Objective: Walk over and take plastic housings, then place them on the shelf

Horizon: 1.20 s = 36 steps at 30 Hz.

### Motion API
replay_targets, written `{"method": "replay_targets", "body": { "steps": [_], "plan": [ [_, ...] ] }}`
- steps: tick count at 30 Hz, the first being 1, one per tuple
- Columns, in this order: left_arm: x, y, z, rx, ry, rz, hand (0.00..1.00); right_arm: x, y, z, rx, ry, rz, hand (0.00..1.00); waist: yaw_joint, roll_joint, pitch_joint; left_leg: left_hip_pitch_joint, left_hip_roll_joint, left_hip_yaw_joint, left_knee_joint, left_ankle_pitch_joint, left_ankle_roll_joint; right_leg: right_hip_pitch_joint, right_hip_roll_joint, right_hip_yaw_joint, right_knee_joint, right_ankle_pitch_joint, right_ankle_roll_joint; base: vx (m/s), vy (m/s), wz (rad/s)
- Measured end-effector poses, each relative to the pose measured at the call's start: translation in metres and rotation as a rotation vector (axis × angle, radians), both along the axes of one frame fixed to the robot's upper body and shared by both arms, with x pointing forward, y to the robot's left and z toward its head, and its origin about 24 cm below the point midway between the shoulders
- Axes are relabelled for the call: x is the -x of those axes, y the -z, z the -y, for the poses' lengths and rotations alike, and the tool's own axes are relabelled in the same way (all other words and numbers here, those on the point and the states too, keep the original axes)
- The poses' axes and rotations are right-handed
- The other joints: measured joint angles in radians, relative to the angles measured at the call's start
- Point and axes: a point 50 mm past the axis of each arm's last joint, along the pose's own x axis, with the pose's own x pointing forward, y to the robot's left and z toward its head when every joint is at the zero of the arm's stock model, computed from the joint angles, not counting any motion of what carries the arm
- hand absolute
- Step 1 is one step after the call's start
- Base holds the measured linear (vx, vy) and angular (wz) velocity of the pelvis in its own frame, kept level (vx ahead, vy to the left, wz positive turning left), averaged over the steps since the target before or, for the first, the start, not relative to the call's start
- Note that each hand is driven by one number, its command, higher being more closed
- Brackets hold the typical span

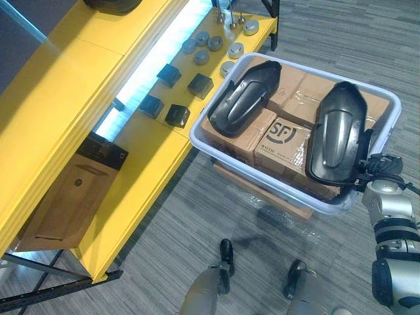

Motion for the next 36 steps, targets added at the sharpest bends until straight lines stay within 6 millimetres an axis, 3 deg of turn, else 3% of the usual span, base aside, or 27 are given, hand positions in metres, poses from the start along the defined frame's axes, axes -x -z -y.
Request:
{"method": "replay_targets", "body": {
  "steps": [6,11,15,20,28,31,34,36],
  "plan": [
    [-0.005,-0.003,-0.003,-0.011,-0.007,0.043,0.0,-0.008,0.01,-0.017,-0.023,-0.045,-0.069,1.0,0.014,-0.017,-0.004,0.017,0.01,0.02,0.001,0.011,0.004,0.017,-0.003,-0.006,0.003,-0.002,-0.003,0.0,-0.019,0.03],
    [-0.007,-0.005,-0.006,-0.009,-0.027,0.096,0.0,-0.01,0.03,-0.029,-0.087,-0.067,-0.116,1.0,0.014,-0.039,-0.011,0.096,0.007,0.031,-0.049,0.018,0.01,0.087,-0.002,-0.011,-0.034,0.001,-0.004,0.01,0.007,-0.06],
    [-0.005,-0.006,-0.007,-0.026,-0.038,0.121,0.0,-0.007,0.03,-0.025,0.025,-0.064,-0.098,1.0,0.012,-0.047,-0.014,0.186,-0.003,0.04,-0.148,0.052,0.01,0.154,0.003,-0.02,-0.08,0.011,0.007,0.04,-0.004,-0.03],
    [-0.002,-0.013,-0.007,-0.044,0.009,0.175,0.0,-0.004,0.007,-0.025,0.211,-0.038,0.001,1.0,-0.005,-0.052,-0.02,0.33,-0.011,0.033,-0.29,0.11,-0.009,0.273,0.026,-0.048,-0.155,0.018,0.015,0.09,-0.001,-0.02],
    [-0.009,-0.033,-0.001,-0.126,0.074,0.181,0.0,0.021,-0.022,-0.005,0.545,0.048,0.085,1.0,-0.019,-0.051,-0.105,0.424,0.003,0.012,-0.365,0.122,-0.012,0.397,0.071,-0.086,-0.271,0.04,0.028,0.08,0.003,0.02],
    [-0.026,-0.055,0.001,-0.113,-0.004,0.261,0.0,0.031,-0.017,-0.002,0.611,0.082,0.079,1.0,-0.017,-0.052,-0.157,0.434,0.013,0.002,-0.371,0.125,-0.012,0.439,0.095,-0.11,-0.328,0.06,0.029,0.06,0.009,0.09],
    [-0.058,-0.101,-0.002,-0.097,-0.082,0.468,0.0,0.041,-0.027,-0.011,0.707,0.081,0.141,1.0,-0.017,-0.052,-0.186,0.454,0.021,-0.02,-0.39,0.13,-0.019,0.483,0.118,-0.137,-0.375,0.072,0.026,0.02,0.002,0.12],
    [-0.077,-0.145,-0.006,-0.076,-0.123,0.666,0.0,0.05,-0.044,-0.027,0.796,0.067,0.248,1.0,-0.015,-0.052,-0.213,0.455,0.029,-0.021,-0.393,0.131,-0.02,0.499,0.132,-0.148,-0.403,0.086,0.026,-0.01,-0.004,0.09]
  ]
}}
